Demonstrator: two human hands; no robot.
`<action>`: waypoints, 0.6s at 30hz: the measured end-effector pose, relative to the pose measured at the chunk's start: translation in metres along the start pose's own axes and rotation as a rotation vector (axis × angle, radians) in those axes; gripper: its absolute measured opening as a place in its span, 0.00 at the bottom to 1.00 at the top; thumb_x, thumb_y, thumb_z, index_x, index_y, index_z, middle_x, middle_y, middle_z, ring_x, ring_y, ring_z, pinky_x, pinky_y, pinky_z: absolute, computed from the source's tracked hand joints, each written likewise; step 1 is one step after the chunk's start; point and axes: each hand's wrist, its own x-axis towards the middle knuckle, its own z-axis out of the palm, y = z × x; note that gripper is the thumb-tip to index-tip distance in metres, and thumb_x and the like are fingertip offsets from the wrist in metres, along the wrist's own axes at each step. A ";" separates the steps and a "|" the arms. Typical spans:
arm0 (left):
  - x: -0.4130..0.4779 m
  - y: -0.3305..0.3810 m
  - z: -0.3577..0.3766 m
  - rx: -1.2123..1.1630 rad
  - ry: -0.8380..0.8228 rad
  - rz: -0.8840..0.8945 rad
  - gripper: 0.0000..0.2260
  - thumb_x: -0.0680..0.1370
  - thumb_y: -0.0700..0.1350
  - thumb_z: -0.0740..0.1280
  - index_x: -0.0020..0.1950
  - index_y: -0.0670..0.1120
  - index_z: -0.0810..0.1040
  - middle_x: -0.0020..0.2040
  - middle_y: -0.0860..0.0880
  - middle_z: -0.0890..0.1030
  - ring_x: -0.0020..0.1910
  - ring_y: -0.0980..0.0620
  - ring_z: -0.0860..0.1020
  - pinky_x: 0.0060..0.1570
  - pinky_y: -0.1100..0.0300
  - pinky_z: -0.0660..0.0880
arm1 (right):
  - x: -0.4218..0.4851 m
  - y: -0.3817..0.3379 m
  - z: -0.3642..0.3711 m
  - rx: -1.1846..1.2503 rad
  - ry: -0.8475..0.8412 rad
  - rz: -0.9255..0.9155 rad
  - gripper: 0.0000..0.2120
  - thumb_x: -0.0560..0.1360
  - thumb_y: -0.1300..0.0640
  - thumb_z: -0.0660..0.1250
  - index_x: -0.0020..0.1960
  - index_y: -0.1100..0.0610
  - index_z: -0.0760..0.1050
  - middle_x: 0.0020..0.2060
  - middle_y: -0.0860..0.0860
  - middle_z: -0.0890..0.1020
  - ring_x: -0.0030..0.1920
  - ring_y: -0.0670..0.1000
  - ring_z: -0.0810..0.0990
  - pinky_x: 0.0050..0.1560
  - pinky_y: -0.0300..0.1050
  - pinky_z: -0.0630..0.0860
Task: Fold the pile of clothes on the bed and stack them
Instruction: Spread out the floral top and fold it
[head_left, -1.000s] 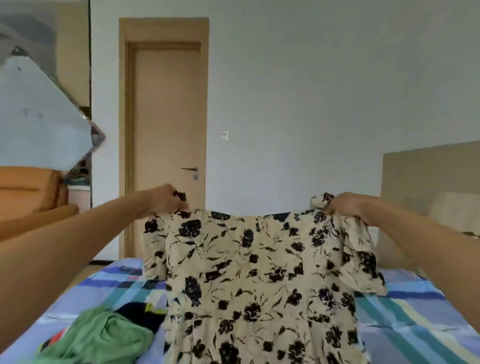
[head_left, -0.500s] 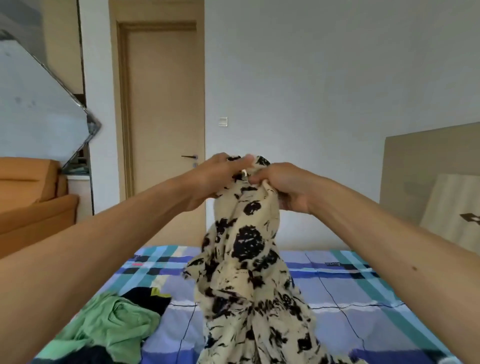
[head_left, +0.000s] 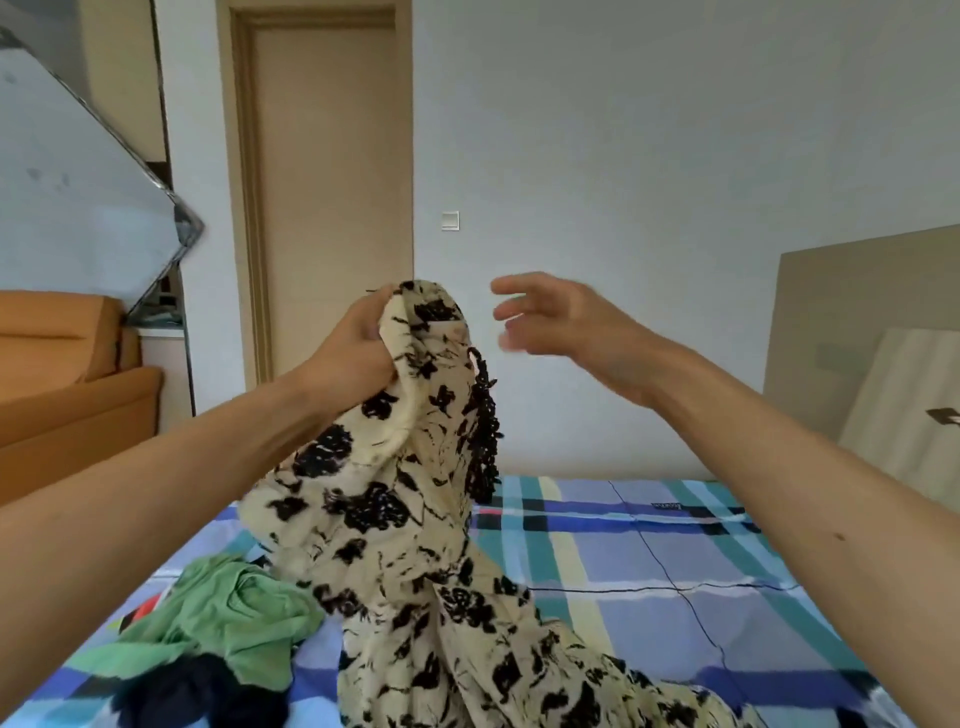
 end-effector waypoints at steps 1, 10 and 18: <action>-0.002 0.003 -0.002 -0.019 -0.021 0.005 0.15 0.74 0.38 0.71 0.60 0.35 0.78 0.54 0.38 0.83 0.51 0.50 0.83 0.47 0.63 0.80 | -0.002 0.014 0.005 -0.057 -0.078 0.049 0.41 0.71 0.49 0.76 0.78 0.46 0.60 0.73 0.51 0.70 0.73 0.50 0.69 0.75 0.55 0.64; -0.017 -0.018 -0.023 -0.194 -0.016 -0.378 0.08 0.80 0.38 0.65 0.56 0.46 0.81 0.49 0.44 0.85 0.44 0.47 0.84 0.44 0.54 0.83 | 0.010 0.079 0.085 0.081 -0.256 0.232 0.25 0.72 0.61 0.76 0.67 0.50 0.75 0.58 0.44 0.84 0.61 0.45 0.80 0.70 0.47 0.71; -0.051 -0.090 -0.040 -0.339 0.110 -0.758 0.47 0.66 0.81 0.56 0.76 0.53 0.66 0.75 0.46 0.66 0.75 0.45 0.63 0.75 0.38 0.54 | 0.046 0.080 0.088 0.007 -0.107 0.476 0.30 0.68 0.50 0.75 0.64 0.63 0.74 0.57 0.59 0.82 0.55 0.58 0.82 0.57 0.53 0.81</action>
